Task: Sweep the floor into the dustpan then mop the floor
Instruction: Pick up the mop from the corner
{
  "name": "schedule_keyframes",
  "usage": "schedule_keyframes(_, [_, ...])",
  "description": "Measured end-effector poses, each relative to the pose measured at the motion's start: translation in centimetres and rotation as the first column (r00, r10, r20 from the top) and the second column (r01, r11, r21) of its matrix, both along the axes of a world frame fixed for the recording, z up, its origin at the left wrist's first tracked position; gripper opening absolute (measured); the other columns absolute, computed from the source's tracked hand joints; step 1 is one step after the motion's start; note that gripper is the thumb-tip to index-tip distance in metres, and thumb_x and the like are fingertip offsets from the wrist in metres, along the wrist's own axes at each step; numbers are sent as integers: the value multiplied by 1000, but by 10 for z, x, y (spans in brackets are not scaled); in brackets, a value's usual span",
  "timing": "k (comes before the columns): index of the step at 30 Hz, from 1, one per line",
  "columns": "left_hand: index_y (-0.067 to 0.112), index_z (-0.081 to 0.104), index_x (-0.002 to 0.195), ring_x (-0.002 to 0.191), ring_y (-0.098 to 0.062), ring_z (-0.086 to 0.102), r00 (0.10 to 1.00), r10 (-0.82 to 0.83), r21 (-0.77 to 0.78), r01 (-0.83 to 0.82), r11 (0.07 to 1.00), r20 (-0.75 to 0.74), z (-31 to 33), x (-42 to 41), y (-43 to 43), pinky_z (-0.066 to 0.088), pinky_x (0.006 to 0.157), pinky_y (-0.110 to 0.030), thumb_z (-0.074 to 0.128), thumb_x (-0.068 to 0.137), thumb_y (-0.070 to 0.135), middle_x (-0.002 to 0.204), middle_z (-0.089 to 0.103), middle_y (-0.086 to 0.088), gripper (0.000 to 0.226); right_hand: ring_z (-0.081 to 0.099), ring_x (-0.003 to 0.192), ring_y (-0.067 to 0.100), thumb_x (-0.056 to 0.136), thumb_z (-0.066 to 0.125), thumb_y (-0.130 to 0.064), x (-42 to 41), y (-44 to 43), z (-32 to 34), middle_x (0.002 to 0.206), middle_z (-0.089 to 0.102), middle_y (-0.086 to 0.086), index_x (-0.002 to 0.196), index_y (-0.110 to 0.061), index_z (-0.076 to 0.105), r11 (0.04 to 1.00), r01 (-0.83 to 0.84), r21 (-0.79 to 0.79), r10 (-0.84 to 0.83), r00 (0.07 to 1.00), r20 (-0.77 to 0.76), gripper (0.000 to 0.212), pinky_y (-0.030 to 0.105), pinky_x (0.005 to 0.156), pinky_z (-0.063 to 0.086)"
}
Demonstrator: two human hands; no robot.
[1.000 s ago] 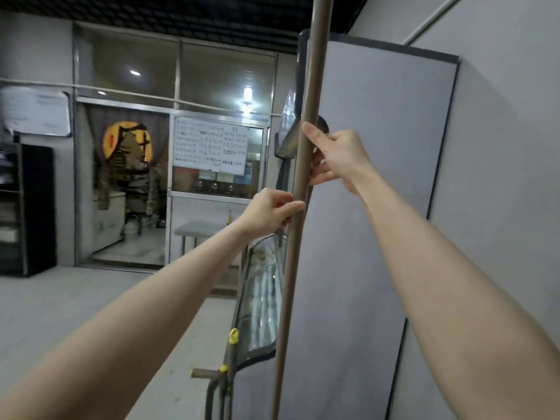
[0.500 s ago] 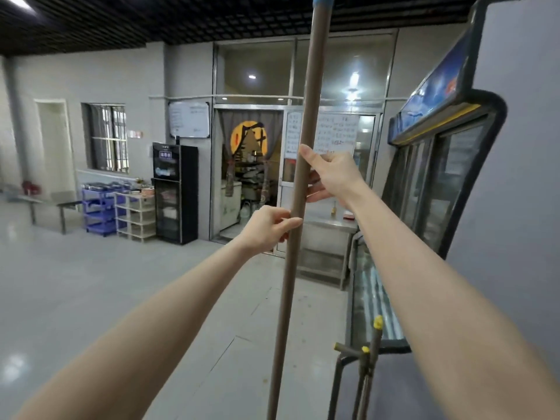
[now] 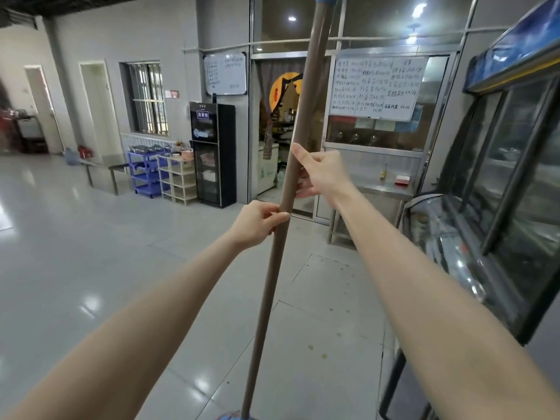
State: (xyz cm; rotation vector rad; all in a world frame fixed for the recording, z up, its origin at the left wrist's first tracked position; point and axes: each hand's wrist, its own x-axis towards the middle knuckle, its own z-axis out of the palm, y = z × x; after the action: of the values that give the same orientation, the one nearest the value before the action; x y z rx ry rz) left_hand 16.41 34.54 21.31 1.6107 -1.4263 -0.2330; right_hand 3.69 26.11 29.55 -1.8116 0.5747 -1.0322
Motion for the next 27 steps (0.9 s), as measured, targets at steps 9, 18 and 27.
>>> schedule_keyframes(9, [10, 71, 94, 77, -18, 64, 1000, 0, 78, 1, 997, -6, -13, 114, -130, 56, 79, -35, 57, 94, 24, 82, 69, -6, 20, 72, 72, 27, 92, 60, -38, 119, -130, -18, 83, 71, 11, 81, -8, 69, 1000, 14, 12, -14, 1000, 1, 33, 41, 59, 61])
schedule_keyframes(18, [0, 67, 98, 86, -20, 59, 996, -52, 120, 60, 991, -67, -51, 197, -257, 51, 89, -41, 55, 95, 20, 93, 67, -18, 23, 68, 70, 33, 89, 65, -37, 194, -238, -54, 76, 64, 16, 75, -9, 69, 996, 37, 84, -38, 999, 0, 31, 33, 56, 59])
schedule_keyframes(27, [0, 66, 94, 70, -14, 47, 978, -182, 258, 204, 944, -107, -132, 301, -385, 40, 68, -28, 58, 94, 16, 74, 55, -3, 18, 67, 78, 29, 92, 62, -31, 288, -346, -141, 102, 65, 30, 100, 5, 68, 958, 148, 246, -125, 986, -109, 38, 32, 76, 58])
